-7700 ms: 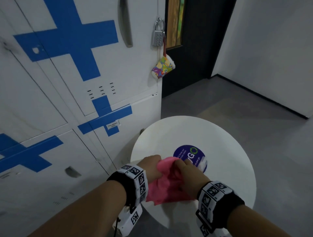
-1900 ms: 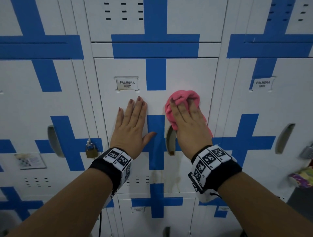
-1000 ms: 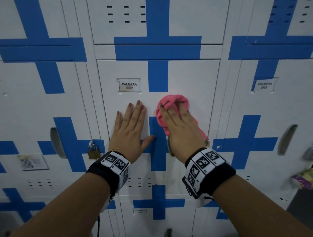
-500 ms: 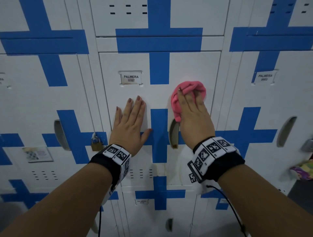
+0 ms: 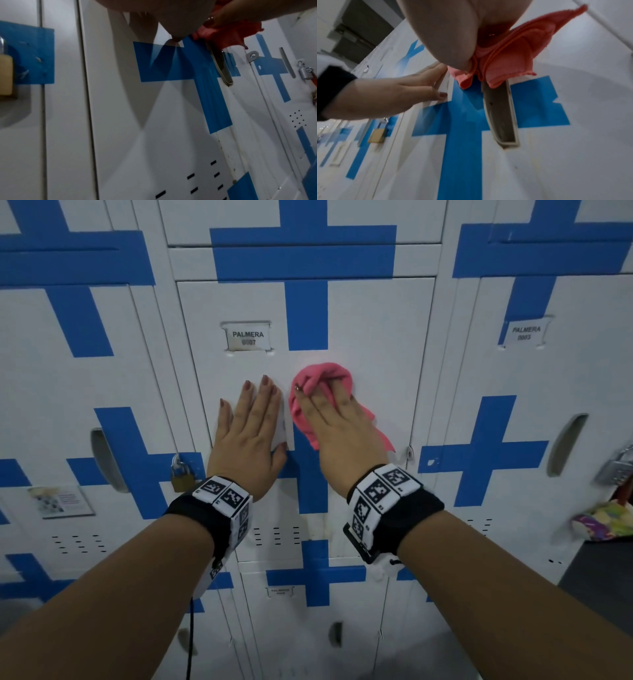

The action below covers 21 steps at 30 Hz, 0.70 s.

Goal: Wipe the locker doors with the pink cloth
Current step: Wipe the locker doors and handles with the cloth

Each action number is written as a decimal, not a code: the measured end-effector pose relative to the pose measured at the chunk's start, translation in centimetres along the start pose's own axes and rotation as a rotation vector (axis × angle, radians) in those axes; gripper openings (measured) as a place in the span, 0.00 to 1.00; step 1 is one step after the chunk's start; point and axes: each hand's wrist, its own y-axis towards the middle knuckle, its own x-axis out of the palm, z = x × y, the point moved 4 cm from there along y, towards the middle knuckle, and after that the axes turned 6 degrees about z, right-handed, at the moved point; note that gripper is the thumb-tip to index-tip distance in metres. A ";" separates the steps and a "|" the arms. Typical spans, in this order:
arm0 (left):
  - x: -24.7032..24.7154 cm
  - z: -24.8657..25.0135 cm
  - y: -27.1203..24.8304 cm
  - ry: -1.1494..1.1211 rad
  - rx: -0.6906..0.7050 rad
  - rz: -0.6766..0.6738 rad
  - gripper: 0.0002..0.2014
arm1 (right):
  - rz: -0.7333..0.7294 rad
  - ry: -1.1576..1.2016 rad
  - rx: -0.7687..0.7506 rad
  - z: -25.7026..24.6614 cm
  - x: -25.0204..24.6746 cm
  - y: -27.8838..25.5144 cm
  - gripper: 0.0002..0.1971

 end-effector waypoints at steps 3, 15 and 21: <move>0.1 -0.1 0.0 -0.001 0.003 0.022 0.37 | -0.025 0.010 -0.037 0.4 0.9 -1.2 0.40; 0.1 -0.5 0.4 0.012 0.001 0.055 0.36 | 0.118 0.014 0.200 2.2 -0.2 -0.2 0.41; 0.2 -0.4 0.0 -0.005 0.007 0.062 0.36 | 0.103 -0.029 0.069 0.4 1.3 -1.2 0.34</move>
